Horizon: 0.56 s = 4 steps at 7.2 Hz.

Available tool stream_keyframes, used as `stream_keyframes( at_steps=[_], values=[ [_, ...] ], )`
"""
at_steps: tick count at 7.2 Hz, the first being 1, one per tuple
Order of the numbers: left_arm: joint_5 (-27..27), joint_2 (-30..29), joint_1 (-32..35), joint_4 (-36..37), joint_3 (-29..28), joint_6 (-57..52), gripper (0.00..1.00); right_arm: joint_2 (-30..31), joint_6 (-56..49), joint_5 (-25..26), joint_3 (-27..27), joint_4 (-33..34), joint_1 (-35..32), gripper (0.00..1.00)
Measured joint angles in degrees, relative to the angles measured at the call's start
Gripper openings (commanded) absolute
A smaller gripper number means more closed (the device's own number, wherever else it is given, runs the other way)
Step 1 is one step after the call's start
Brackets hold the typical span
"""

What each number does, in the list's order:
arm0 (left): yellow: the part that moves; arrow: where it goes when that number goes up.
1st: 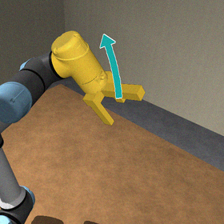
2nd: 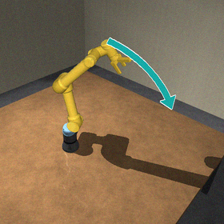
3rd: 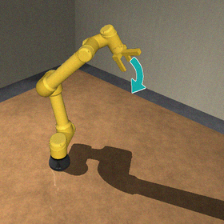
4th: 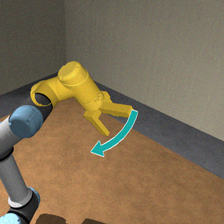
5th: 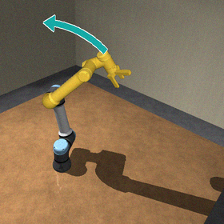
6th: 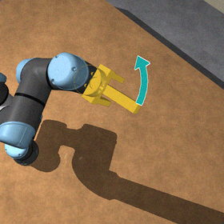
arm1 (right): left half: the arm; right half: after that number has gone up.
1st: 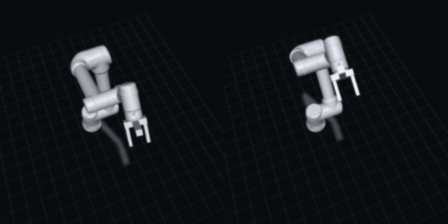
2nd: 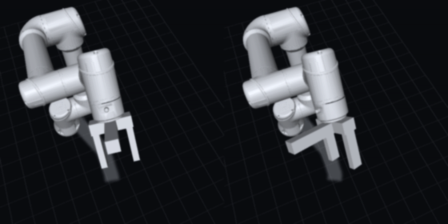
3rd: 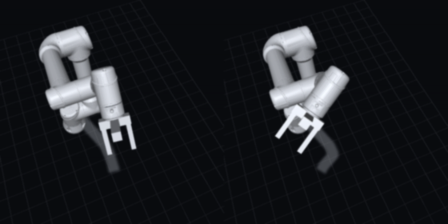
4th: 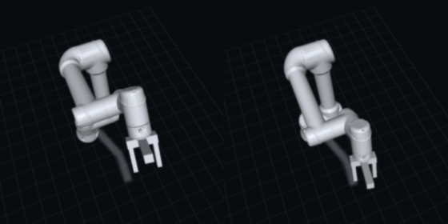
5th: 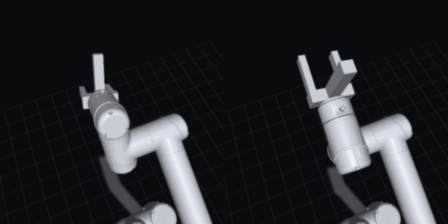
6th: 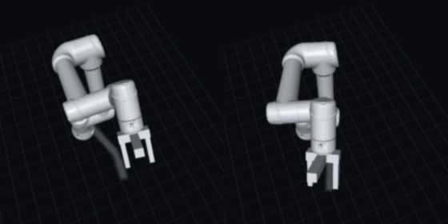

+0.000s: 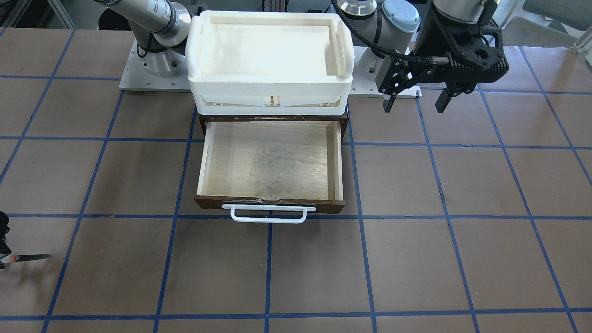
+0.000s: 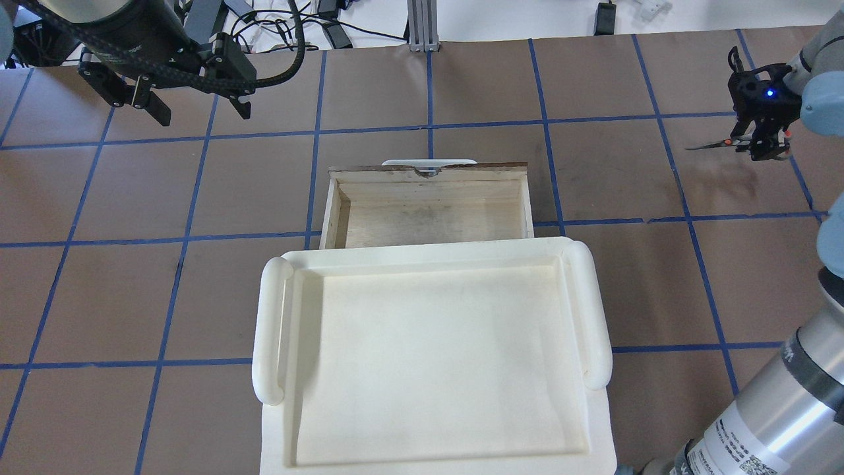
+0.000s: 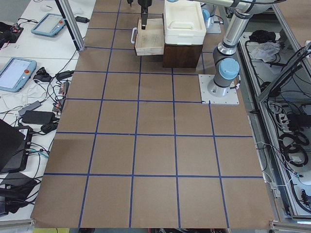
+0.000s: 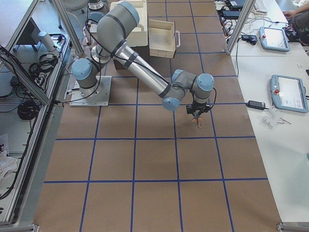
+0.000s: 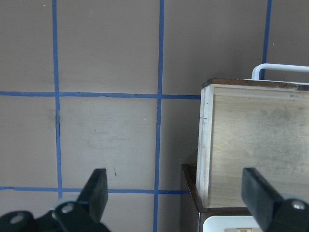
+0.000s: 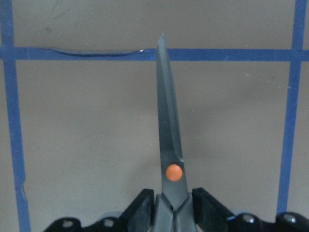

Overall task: Put scissors in drawer and close it
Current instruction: 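Lift the scissors with the right gripper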

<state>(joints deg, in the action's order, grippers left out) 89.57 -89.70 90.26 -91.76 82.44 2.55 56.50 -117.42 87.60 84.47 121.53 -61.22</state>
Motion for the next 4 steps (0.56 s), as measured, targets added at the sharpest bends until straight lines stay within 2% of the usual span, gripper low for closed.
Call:
stream_keyframes(
  at_steps=[4],
  values=[
    [-0.2,0.5,0.1,0.0,0.0,0.0,1.00,11.0,12.8,-0.1,0.2,-8.1,-8.8,0.00]
  ],
)
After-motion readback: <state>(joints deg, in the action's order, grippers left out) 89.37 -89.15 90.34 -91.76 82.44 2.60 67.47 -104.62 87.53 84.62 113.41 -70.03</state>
